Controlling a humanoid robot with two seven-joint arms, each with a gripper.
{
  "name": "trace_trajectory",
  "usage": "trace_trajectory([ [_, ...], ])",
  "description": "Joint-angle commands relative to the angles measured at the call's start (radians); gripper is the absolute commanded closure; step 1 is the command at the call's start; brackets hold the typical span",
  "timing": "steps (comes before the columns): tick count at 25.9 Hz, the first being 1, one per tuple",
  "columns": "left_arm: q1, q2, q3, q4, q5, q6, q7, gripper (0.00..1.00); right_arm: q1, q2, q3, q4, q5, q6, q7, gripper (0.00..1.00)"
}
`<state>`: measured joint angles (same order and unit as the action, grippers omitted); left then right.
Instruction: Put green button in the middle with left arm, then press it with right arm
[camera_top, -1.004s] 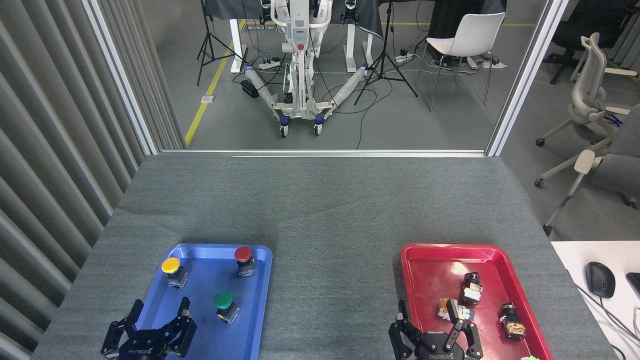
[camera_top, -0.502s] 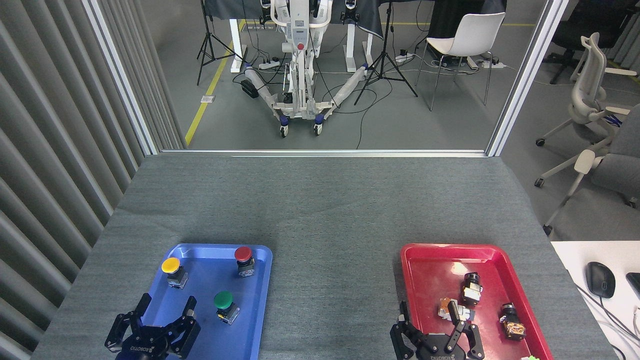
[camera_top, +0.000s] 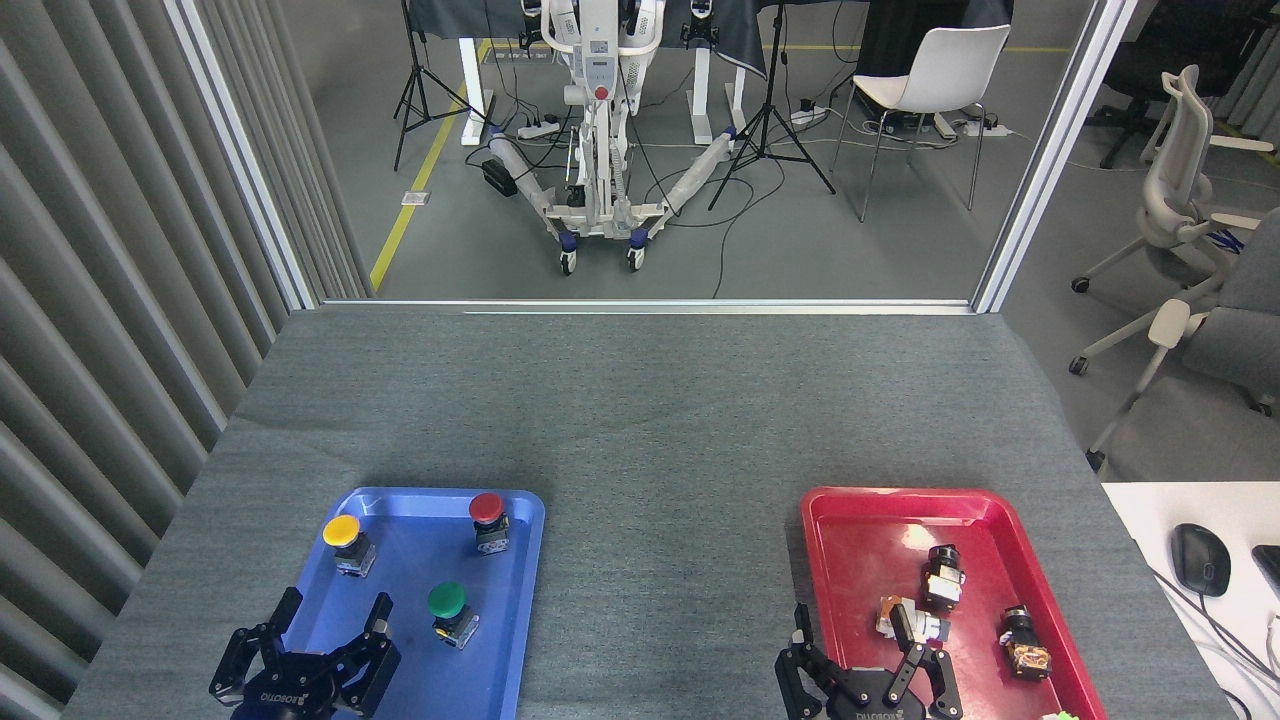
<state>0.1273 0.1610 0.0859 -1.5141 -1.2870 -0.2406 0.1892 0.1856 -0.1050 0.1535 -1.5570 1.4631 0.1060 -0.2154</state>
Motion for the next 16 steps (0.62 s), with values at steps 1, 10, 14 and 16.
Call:
trace_trajectory([
  [1,0.0,0.0,0.0,0.0,0.0,0.001,-0.001,0.0,0.0,0.005,0.001,0.0,0.0,0.0,0.001,0.0],
  [10,-0.002,-0.002,0.0,0.0,0.0,0.003,-0.001,0.0,-0.002,0.01,0.0,0.0,0.002,0.0,0.002,0.0],
  [14,-0.002,0.0,0.0,0.0,0.0,0.003,-0.001,0.0,-0.002,0.01,0.001,0.0,0.003,0.003,0.002,0.0],
  [16,-0.002,0.0,0.0,0.0,0.0,0.003,-0.001,0.0,-0.002,0.01,0.001,0.0,0.003,0.004,0.002,0.0],
])
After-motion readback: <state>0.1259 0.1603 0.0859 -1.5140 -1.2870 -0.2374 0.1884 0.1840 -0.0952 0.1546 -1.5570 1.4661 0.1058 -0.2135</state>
